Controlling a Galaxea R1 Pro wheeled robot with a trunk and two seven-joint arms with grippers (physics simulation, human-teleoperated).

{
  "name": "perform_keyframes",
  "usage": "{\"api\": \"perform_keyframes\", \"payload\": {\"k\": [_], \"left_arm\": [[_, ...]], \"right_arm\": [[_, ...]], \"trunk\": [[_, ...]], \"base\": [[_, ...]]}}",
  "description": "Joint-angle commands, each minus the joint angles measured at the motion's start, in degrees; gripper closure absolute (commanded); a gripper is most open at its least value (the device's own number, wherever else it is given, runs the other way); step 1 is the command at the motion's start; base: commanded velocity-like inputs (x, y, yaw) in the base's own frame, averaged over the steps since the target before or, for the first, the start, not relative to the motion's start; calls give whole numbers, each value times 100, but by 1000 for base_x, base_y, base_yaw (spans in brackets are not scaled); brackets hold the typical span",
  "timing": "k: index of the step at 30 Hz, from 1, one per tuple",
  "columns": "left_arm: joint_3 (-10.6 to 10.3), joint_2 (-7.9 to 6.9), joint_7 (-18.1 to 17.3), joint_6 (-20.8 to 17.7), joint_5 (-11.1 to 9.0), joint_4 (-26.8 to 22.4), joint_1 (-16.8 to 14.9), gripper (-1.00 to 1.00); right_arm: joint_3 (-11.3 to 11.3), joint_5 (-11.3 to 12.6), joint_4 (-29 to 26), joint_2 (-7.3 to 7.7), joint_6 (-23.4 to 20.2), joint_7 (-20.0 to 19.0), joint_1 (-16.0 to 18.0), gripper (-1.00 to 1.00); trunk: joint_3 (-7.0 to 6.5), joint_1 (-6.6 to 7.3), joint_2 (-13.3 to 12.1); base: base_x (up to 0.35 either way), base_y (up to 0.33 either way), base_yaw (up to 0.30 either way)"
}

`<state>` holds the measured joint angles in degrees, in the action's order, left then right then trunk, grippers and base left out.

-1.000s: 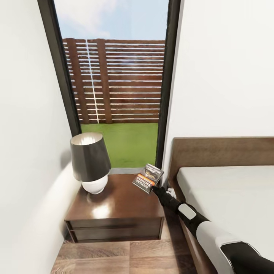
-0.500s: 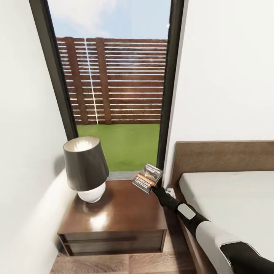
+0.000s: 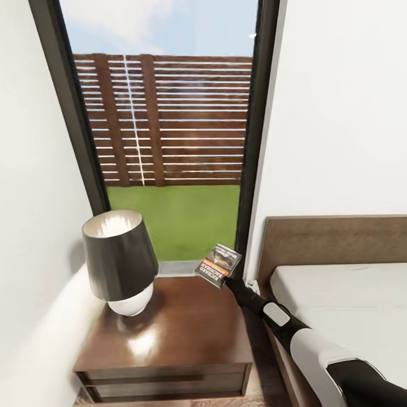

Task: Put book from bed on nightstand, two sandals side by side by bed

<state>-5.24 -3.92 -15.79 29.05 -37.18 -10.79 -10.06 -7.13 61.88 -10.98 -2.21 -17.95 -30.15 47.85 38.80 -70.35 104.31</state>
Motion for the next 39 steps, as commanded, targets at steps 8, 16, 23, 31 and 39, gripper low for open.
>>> {"api": "perform_keyframes", "payload": {"k": [8,16,23,31,39], "left_arm": [[-47,-8,-20,22,-61,7,-4,-100],[-42,-12,-21,22,-62,7,-4,-100],[-45,-13,-25,22,-64,7,-4,-100],[-47,-13,-33,22,-62,7,-4,-100],[-55,-58,-78,22,-67,7,-4,-100]], "right_arm": [[-35,78,-1,1,-26,8,5,100],[-46,78,-2,1,-32,17,5,100],[-48,78,-2,-1,-29,17,5,100],[-59,74,-4,-7,-33,19,5,100],[-194,76,-3,-4,-34,24,5,100]], "trunk": [[5,-2,2],[5,-2,2],[5,-2,2],[5,-2,2],[5,-2,2]], "base": [[234,0,0],[230,0,0],[171,0,0],[35,0,0],[3,0,0]]}}
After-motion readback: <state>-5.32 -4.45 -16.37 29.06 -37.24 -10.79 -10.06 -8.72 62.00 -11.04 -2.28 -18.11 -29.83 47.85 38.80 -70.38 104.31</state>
